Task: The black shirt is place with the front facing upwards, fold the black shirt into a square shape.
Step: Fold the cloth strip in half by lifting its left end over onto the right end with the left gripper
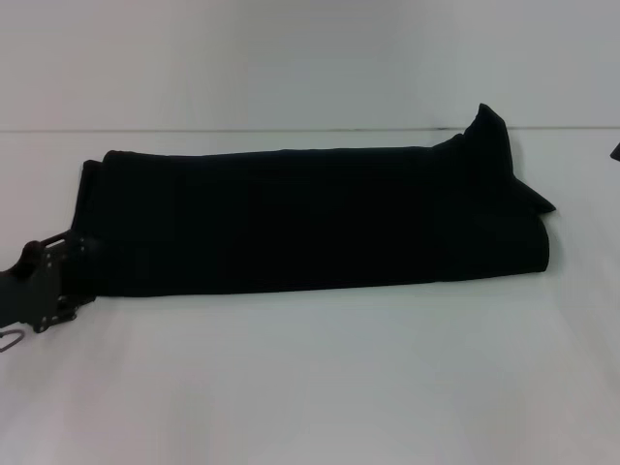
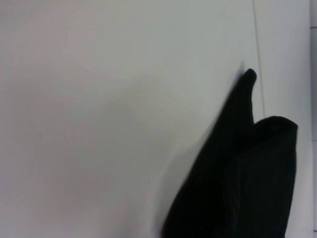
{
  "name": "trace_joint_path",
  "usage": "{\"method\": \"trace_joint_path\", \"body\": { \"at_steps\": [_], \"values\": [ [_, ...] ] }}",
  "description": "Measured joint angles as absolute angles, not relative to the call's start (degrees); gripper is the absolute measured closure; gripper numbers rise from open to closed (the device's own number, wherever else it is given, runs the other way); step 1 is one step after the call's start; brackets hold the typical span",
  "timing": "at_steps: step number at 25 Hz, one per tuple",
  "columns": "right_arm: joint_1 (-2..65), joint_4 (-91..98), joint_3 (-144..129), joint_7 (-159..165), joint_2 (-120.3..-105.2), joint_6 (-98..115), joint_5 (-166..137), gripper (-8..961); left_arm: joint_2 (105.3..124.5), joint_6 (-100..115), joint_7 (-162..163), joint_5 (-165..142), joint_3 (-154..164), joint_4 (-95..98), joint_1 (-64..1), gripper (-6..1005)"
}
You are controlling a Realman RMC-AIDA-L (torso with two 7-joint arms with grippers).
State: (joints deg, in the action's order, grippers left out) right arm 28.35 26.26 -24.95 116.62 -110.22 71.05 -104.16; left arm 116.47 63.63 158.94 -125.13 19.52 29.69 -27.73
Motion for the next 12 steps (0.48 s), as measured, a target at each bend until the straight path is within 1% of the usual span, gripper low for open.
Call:
{"method": "trace_joint_path", "body": {
  "at_steps": [8, 12],
  "values": [
    [28.38, 26.42, -24.86, 116.80, -110.04, 71.01, -104.10, 100, 116.46, 63.89, 150.90, -121.53, 18.96, 29.35, -31.08, 304],
    [28.53, 26.34, -24.90, 116.85, -110.03, 71.03, -104.12, 100, 116.39, 66.32, 146.68, -117.04, 18.92, 29.95, -30.72, 307]
  ]
}}
